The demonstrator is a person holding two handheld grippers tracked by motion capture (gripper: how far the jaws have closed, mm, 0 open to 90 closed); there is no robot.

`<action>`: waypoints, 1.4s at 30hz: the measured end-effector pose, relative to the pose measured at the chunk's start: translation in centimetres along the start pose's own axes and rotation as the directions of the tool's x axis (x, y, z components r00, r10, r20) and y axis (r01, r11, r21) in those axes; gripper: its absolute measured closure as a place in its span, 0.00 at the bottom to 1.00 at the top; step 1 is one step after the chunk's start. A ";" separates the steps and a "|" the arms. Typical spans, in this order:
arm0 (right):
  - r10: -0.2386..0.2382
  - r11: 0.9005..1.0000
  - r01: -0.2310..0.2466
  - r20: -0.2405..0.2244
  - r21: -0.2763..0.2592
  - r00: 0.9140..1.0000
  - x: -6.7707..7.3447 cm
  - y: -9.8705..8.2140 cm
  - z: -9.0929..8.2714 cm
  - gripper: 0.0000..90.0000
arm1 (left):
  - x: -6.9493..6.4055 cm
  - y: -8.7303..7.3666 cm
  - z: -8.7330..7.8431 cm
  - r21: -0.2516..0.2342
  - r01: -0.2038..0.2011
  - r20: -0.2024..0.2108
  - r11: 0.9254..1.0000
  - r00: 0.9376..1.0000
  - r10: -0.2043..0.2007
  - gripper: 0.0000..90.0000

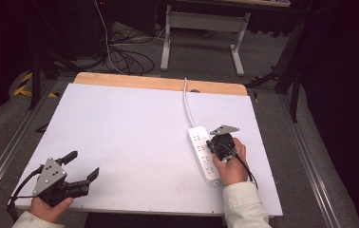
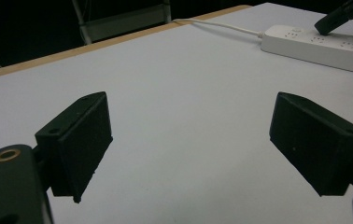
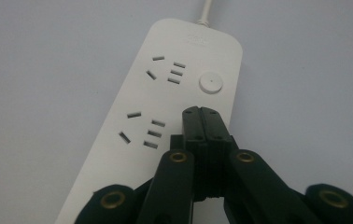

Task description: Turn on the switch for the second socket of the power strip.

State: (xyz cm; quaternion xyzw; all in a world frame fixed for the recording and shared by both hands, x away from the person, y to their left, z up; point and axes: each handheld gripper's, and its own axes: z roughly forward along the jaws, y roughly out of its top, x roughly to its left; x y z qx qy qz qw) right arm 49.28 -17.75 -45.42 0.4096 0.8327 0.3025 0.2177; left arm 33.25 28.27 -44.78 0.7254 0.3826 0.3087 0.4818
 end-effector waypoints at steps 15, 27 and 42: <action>-0.001 1.000 0.001 0.016 -0.007 1.000 0.3 -0.1 0.1 1.00 | 0.0 0.0 0.0 0.001 -0.004 0.000 1.000 1.000 0.004 0.15; 0.001 0.999 -0.001 0.025 -0.036 1.000 0.3 -0.4 -0.1 1.00 | 0.0 0.0 0.0 0.003 -0.001 0.002 1.000 1.000 0.001 0.15; 0.017 0.980 -0.015 0.009 -0.198 1.000 0.1 -0.3 -4.0 1.00 | 0.0 0.0 0.1 0.005 -0.003 0.001 1.000 1.000 0.003 0.15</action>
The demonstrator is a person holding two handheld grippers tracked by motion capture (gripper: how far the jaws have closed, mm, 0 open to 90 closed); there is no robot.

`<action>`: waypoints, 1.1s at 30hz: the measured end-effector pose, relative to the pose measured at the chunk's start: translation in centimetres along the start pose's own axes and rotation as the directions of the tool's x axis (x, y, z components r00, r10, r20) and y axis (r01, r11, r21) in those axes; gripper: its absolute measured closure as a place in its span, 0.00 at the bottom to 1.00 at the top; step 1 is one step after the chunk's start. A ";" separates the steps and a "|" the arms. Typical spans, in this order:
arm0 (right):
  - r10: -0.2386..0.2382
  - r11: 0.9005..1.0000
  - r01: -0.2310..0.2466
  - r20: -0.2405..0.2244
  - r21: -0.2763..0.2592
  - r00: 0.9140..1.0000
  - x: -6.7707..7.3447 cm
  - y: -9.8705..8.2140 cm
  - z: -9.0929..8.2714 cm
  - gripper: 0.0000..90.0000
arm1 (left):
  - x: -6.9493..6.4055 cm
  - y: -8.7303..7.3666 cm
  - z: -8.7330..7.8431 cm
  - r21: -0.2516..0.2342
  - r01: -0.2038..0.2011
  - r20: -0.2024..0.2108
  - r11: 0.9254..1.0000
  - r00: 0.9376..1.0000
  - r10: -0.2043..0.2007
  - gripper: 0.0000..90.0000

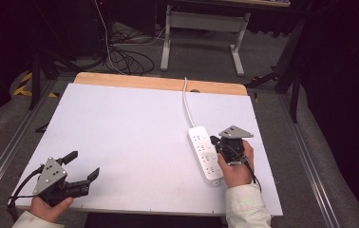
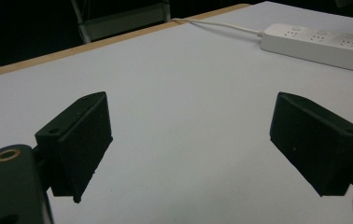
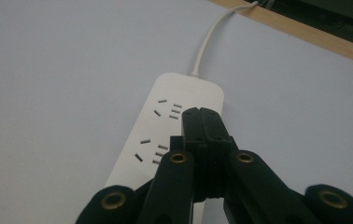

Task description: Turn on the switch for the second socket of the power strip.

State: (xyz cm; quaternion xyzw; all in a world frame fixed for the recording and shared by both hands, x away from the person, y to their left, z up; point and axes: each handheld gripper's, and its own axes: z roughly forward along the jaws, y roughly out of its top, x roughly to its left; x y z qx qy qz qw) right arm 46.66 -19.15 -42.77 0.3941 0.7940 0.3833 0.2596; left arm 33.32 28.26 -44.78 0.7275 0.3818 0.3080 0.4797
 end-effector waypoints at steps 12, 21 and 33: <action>-0.012 0.999 0.011 -0.012 -0.048 1.000 0.3 1.1 -1.9 1.00 | 0.0 0.0 0.0 0.003 0.001 0.001 1.000 1.000 -0.001 0.15; -0.008 0.999 0.007 -0.015 -0.050 1.000 0.1 1.3 -2.4 1.00 | 0.0 0.0 0.1 0.002 0.002 0.003 1.000 1.000 -0.002 0.15; -0.041 0.991 0.038 -0.018 -0.126 0.999 0.2 2.1 -3.7 0.59 | 0.0 0.0 0.1 0.001 0.006 0.003 1.000 1.000 -0.006 0.15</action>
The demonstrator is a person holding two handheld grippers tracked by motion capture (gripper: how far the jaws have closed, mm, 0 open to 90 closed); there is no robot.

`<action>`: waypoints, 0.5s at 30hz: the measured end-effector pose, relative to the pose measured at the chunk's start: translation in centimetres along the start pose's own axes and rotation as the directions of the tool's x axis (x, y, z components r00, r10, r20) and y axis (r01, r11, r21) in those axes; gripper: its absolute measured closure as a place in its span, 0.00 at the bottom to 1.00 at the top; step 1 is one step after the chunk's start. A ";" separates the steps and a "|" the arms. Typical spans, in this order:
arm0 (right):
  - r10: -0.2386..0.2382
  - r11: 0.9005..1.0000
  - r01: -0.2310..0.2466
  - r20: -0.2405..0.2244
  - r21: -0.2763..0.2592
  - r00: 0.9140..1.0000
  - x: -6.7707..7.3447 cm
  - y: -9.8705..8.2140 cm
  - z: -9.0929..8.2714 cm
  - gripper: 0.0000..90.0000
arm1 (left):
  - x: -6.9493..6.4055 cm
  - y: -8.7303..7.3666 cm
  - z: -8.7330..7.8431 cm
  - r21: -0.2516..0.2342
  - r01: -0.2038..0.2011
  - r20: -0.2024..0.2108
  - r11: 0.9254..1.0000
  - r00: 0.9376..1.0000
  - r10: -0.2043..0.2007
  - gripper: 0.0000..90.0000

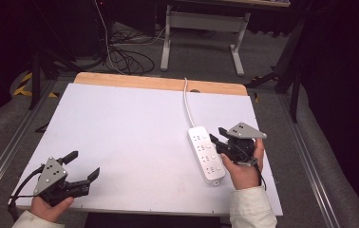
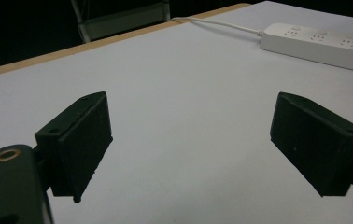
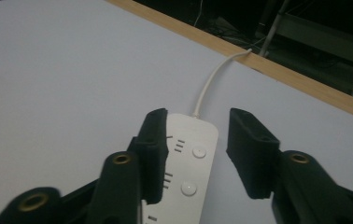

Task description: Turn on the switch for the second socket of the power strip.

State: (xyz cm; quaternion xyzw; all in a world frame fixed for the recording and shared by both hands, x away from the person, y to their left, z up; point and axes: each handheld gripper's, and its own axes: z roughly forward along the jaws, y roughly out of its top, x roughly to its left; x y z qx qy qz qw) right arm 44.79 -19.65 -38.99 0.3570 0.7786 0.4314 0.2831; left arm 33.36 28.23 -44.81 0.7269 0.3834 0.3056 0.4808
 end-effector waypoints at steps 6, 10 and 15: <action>0.012 0.999 -0.014 -0.048 -0.048 0.999 0.2 0.6 -1.2 0.45 | 0.0 0.0 0.0 0.000 -0.001 0.000 1.000 1.000 0.001 0.15; 0.014 0.997 -0.021 -0.090 -0.075 0.996 0.5 0.8 -2.1 0.37 | 0.0 0.0 0.0 -0.002 -0.003 -0.002 1.000 1.000 0.003 0.15; 0.007 0.995 -0.021 -0.145 -0.093 0.989 1.0 0.5 -3.1 0.30 | 0.2 0.0 -0.1 -0.007 0.025 0.012 1.000 1.000 -0.025 0.15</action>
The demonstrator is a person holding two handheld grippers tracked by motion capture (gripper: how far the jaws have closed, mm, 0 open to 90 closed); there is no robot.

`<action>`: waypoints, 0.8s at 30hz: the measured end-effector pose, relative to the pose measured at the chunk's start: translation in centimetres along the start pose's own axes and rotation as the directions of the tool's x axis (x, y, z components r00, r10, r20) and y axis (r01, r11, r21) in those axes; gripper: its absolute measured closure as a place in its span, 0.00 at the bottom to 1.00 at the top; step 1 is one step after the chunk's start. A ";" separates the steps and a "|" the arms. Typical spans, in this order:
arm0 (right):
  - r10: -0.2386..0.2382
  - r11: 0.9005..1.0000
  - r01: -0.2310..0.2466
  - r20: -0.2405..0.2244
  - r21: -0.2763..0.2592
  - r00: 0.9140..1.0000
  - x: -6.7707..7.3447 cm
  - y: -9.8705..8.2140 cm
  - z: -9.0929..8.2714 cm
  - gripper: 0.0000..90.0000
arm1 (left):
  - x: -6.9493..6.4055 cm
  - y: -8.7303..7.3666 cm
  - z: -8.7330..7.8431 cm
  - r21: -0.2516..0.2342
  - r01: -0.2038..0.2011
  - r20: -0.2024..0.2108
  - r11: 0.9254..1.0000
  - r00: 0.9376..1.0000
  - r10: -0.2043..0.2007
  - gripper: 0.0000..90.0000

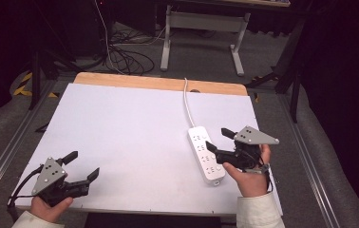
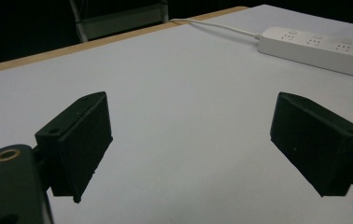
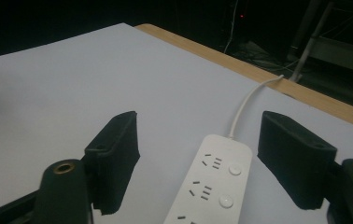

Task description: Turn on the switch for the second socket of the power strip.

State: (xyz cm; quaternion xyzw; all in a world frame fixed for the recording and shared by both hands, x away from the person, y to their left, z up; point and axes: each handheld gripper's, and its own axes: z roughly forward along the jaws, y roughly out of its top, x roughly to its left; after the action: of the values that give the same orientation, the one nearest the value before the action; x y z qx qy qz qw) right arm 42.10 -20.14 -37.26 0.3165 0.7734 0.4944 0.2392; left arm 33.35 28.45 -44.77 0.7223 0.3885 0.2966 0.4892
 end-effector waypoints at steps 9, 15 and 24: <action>-0.054 0.999 0.055 -0.100 -0.001 0.994 1.0 -1.7 -1.2 0.16 | -0.2 0.0 0.0 0.000 -0.013 -0.004 1.000 1.000 0.013 0.15; -0.065 0.996 0.075 -0.167 0.053 0.984 0.9 -3.7 -1.3 0.11 | -0.1 0.0 -0.1 -0.003 0.006 0.005 1.000 1.000 -0.006 0.15; -0.030 0.998 0.039 -0.171 0.053 0.985 0.8 -6.8 -1.1 0.10 | -0.5 0.1 -0.5 0.019 -0.022 0.017 1.000 1.000 0.022 0.15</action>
State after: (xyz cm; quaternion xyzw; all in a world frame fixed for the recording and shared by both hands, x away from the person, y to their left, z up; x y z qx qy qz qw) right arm 39.09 -22.32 -43.11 0.2662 0.8099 0.4935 0.1721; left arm 32.76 28.26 -44.50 0.7338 0.3792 0.2919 0.4821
